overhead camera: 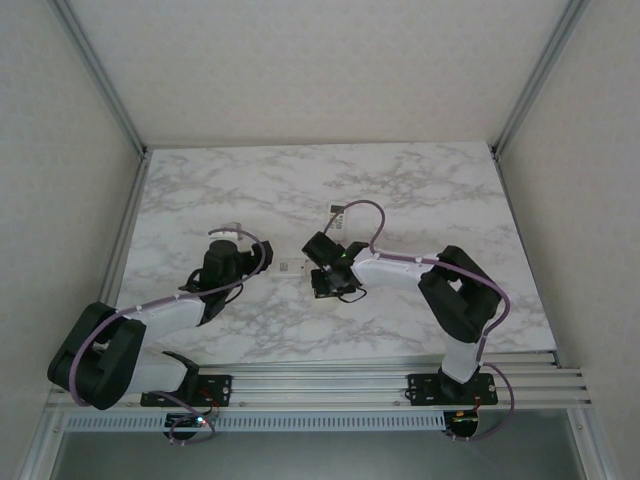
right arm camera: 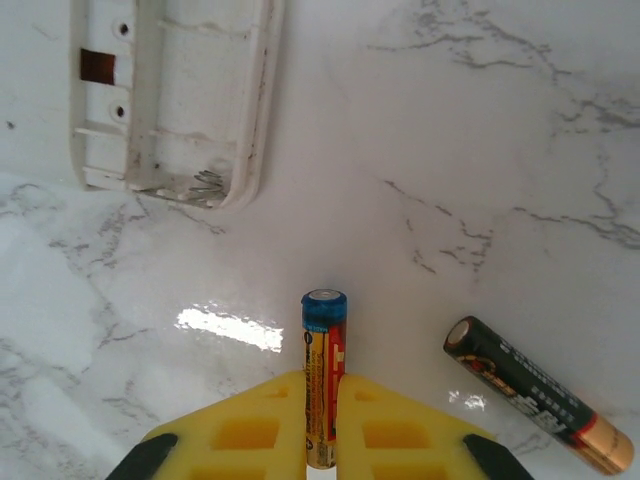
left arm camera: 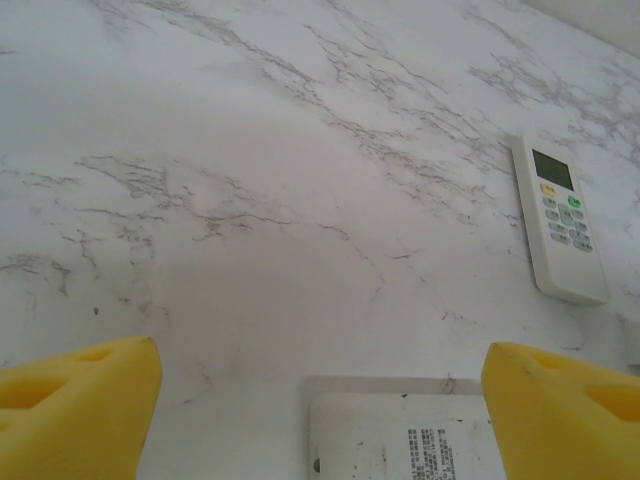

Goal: Load the batteries into the remote control

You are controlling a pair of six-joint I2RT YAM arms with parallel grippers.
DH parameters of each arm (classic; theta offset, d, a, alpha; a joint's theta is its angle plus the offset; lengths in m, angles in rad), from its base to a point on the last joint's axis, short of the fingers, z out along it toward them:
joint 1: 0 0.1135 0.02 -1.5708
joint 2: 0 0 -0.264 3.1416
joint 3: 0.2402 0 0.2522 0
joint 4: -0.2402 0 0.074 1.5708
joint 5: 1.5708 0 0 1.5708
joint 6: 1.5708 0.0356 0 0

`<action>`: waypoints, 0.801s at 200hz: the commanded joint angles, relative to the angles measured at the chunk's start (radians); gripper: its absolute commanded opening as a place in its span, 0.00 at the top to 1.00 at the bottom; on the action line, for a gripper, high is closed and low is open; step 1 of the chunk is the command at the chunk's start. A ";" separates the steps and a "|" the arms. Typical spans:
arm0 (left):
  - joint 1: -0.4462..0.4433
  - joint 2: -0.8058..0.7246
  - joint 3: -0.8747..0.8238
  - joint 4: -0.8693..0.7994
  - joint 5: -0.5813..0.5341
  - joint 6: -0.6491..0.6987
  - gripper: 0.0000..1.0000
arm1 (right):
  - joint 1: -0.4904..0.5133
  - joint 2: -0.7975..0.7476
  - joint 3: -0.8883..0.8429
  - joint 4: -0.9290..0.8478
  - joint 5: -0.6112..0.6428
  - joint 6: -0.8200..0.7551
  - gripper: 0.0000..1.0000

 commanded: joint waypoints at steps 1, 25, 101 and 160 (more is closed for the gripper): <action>0.010 0.015 0.026 -0.002 0.007 -0.024 0.17 | 0.008 -0.075 0.026 0.012 0.025 0.091 0.89; 0.016 0.029 0.034 -0.012 0.011 -0.034 0.16 | 0.004 -0.068 0.060 0.007 0.040 0.131 0.89; 0.024 0.030 0.036 -0.009 0.040 -0.038 0.15 | -0.023 0.070 0.136 0.108 -0.031 0.139 0.87; 0.025 0.030 0.038 -0.009 0.048 -0.038 0.15 | -0.034 0.129 0.172 0.110 -0.016 0.119 0.86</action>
